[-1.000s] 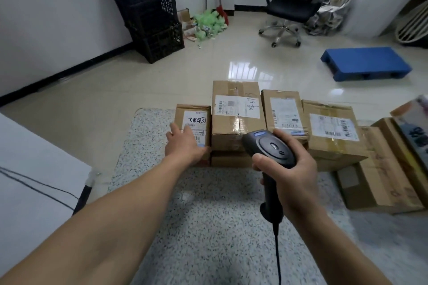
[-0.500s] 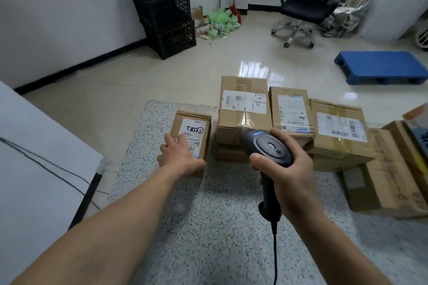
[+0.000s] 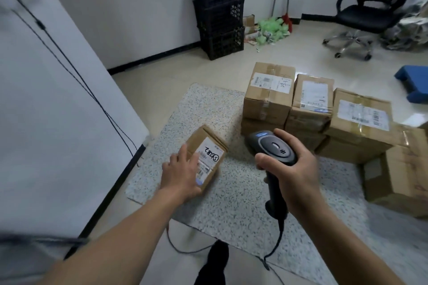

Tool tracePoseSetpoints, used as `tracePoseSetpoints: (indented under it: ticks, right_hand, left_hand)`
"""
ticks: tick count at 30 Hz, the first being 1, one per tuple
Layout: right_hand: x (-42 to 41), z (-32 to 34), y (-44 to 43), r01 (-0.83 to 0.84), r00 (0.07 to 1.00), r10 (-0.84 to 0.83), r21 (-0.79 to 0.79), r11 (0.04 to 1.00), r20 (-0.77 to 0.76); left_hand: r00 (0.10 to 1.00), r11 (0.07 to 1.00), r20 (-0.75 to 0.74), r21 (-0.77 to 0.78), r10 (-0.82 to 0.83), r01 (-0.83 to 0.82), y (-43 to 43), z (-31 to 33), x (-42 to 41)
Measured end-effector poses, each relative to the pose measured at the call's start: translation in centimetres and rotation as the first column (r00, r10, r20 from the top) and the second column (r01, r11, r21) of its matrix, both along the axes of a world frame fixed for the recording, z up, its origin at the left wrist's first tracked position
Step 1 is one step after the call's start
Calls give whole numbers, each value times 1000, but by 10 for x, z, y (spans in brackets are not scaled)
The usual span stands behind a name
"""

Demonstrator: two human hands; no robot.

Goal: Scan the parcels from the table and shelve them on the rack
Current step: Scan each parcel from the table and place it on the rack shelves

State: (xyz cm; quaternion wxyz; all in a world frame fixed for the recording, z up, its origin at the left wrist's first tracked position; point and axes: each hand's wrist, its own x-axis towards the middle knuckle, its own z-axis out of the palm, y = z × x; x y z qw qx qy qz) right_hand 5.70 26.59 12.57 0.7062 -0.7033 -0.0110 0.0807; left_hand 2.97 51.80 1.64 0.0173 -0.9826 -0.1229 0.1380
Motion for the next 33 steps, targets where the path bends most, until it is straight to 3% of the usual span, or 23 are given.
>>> tracePoseSetpoints:
  ticks: [3,8,12,20,28,33]
  right_hand:
    - [-14,0,-8,-4,1000,4,11,1000,-3]
    - [-28,1,-22,19,1000,-19,14,1000,-5]
    - [-35,-5,-29,77,997,-77,-7,997,-19]
    - [-50,-13,-31,136,990,-138,-44,990,-42]
    - [-52,2,-22,147,988,-148,-25,989,-36]
    - [-56,14,-12,123,991,-123,-5,992,-52]
  left_hand:
    - [996,995,33,-58,-83,85,-16,2,-16]
    - [1000,978,13,-208,-9,12,-35,0,-8]
    - [992,972,-82,-211,90,-106,-44,-7,13]
    - [952,966,-291,-205,90,-154,-29,-6,48]
    - [974,952,-199,-260,108,-159,-21,-5,35]
    - [956,808,-150,-512,250,-292,4,16,23]
